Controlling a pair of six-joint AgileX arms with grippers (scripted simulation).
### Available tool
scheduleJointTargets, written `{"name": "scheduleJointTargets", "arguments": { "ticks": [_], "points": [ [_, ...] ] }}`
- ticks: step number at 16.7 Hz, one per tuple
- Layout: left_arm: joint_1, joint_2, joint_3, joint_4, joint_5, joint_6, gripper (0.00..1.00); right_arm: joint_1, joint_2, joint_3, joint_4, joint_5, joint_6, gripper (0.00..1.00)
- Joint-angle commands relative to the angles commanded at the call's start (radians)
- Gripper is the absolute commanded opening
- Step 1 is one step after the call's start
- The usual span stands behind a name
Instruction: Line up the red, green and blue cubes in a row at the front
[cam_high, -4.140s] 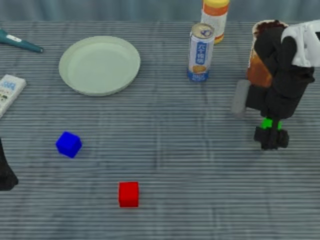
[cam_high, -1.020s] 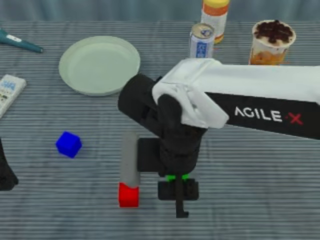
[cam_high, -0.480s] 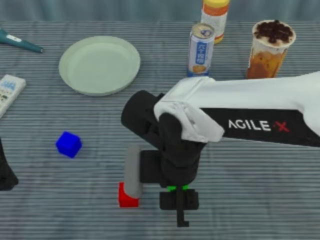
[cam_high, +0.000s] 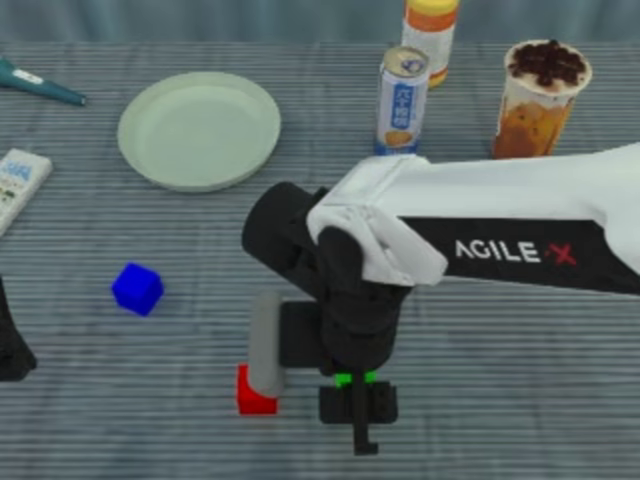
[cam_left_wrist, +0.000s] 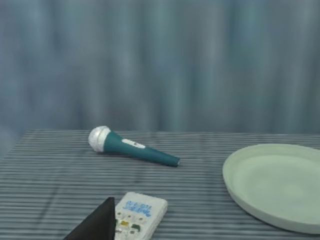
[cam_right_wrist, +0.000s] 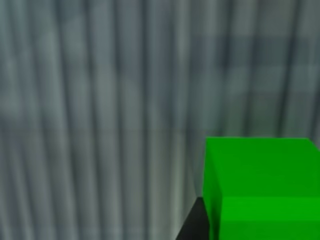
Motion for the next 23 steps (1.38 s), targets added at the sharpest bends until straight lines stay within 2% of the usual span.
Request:
{"name": "scheduleJointTargets", "arguments": {
  "ticks": [4,5,15,20,23],
  "points": [
    [0.0,0.0,0.0,0.0,0.0,0.0,1.0,0.0,0.0,0.0,0.0,0.0,0.0,0.98],
    [0.0,0.0,0.0,0.0,0.0,0.0,1.0,0.0,0.0,0.0,0.0,0.0,0.0,1.0],
    [0.0,0.0,0.0,0.0,0.0,0.0,1.0,0.001,-0.004,0.016,-0.017,0.0,-0.001,1.0],
    [0.0,0.0,0.0,0.0,0.0,0.0,1.0,0.005,-0.057,0.136,-0.204,-0.001,-0.003,1.0],
    [0.0,0.0,0.0,0.0,0.0,0.0,1.0,0.006,-0.079,0.171,-0.249,-0.001,-0.003,1.0]
  ]
}}
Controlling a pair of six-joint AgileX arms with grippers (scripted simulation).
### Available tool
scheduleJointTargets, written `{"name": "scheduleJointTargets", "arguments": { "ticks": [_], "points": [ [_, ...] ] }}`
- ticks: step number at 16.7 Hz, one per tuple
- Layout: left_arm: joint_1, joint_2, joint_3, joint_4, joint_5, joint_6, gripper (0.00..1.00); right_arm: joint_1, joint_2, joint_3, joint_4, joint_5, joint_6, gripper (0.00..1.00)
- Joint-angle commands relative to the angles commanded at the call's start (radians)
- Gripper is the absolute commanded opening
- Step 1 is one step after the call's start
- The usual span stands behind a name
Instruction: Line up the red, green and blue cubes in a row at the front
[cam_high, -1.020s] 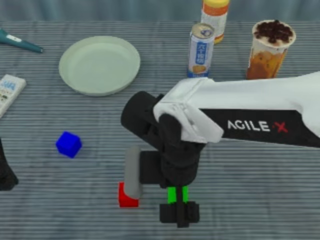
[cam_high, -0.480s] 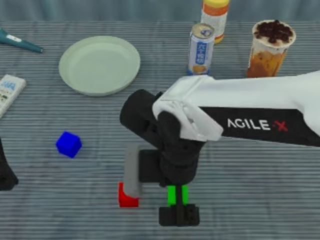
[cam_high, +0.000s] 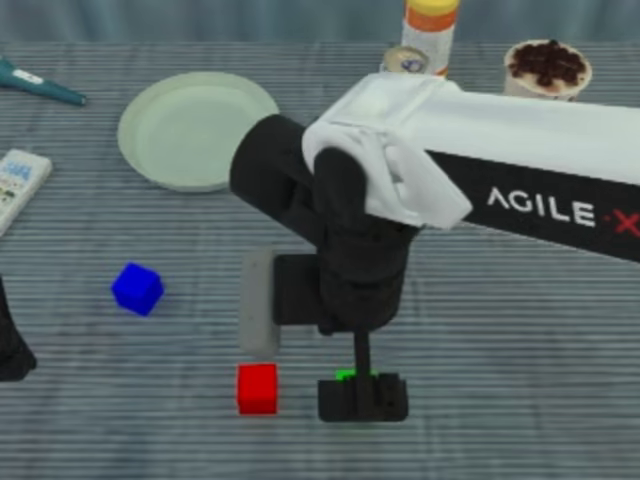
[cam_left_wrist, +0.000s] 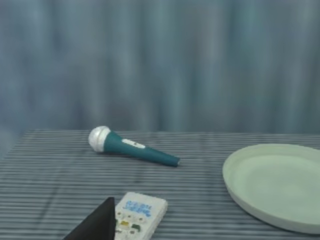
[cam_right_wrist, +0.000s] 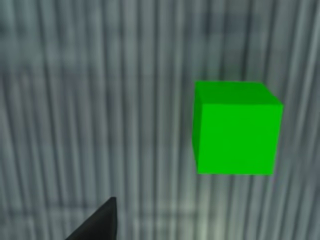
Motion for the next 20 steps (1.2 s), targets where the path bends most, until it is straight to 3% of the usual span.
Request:
{"name": "scheduleJointTargets", "arguments": {
  "ticks": [5,9,14,20],
  "points": [
    [-0.002,0.009,0.009,-0.006,0.0,0.001,1.0,-0.008,-0.006,-0.01,0.01,-0.001,0.002,1.0],
    [-0.025,0.141,0.133,-0.093,0.003,0.018,1.0,-0.076,-0.148,-0.113,0.109,-0.015,0.042,1.0],
    [-0.074,0.521,0.422,-0.301,0.002,0.058,1.0,-0.254,-0.54,-0.397,0.341,-0.04,0.164,1.0],
    [-0.148,1.146,0.829,-0.619,-0.002,0.122,1.0,-0.529,-1.169,-0.908,0.67,-0.057,0.377,1.0]
  ]
}}
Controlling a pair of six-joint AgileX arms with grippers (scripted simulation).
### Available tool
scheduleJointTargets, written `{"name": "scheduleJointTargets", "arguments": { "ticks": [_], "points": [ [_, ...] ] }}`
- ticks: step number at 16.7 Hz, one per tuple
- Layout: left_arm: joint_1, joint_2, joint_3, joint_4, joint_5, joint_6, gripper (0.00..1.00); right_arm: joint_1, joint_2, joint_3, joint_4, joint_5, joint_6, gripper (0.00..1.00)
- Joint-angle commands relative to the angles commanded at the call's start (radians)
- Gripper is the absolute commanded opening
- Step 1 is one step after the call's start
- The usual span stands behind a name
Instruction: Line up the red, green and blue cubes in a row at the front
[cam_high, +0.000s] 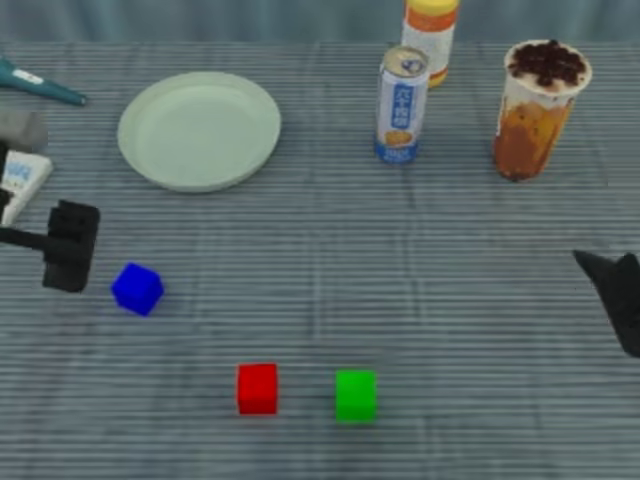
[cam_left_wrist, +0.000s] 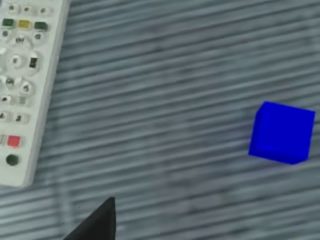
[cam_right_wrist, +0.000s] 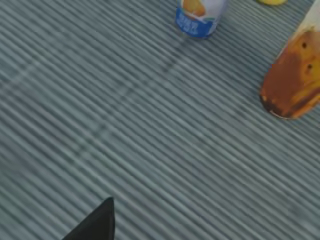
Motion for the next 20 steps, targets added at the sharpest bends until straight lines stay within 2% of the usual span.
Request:
{"name": "scheduleJointTargets", "arguments": {
  "ticks": [5,10,13,20],
  "points": [
    [-0.057,0.43,0.307,-0.237,-0.001,0.045,1.0,-0.191,-0.451,-0.391,0.243,0.015,0.157,1.0],
    [-0.098,0.721,0.535,-0.392,0.001,0.075,1.0,-0.316,-0.755,-0.645,0.43,0.045,0.265,1.0],
    [-0.109,0.803,0.605,-0.433,0.003,0.084,1.0,-0.35,-0.85,-0.713,0.488,0.058,0.298,1.0],
    [-0.106,0.813,0.611,-0.433,0.003,0.085,1.0,-0.354,-0.86,-0.72,0.494,0.06,0.302,1.0]
  ]
}}
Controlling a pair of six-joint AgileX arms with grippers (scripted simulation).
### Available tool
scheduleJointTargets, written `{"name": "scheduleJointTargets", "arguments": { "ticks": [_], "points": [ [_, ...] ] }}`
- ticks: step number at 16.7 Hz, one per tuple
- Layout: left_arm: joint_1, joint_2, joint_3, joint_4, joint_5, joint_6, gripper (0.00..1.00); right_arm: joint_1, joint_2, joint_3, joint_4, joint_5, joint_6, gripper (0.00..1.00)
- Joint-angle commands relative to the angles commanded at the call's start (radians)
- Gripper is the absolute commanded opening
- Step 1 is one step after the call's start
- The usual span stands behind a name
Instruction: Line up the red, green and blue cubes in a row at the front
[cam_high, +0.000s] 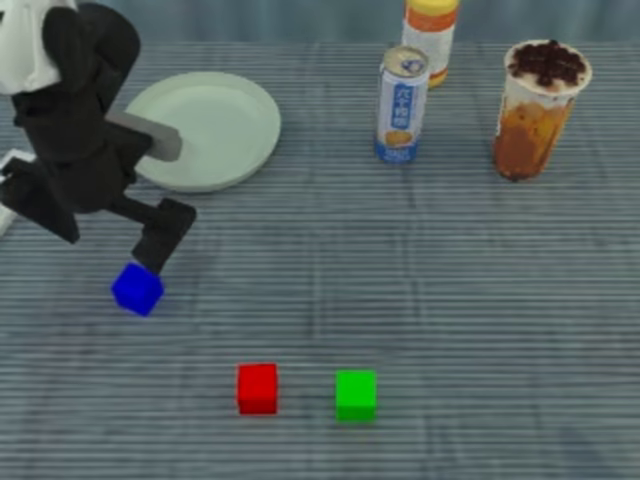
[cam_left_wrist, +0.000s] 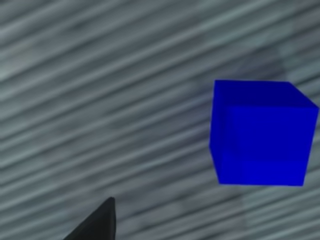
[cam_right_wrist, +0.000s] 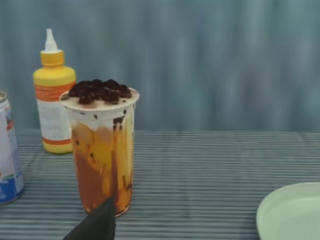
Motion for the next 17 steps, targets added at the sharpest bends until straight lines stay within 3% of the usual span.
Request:
{"name": "scheduleJointTargets", "arguments": {
  "ticks": [8,13,17],
  "points": [
    [-0.003,0.108,-0.145,0.259,0.001,0.003,1.0,0.0,0.0,0.0,0.0,0.0,0.0,1.0],
    [-0.003,0.122,-0.16,0.282,0.001,0.003,1.0,0.0,0.0,0.0,0.0,0.0,0.0,1.0],
    [-0.003,0.122,-0.16,0.282,0.001,0.003,0.7,0.0,0.0,0.0,0.0,0.0,0.0,1.0]
  ]
}}
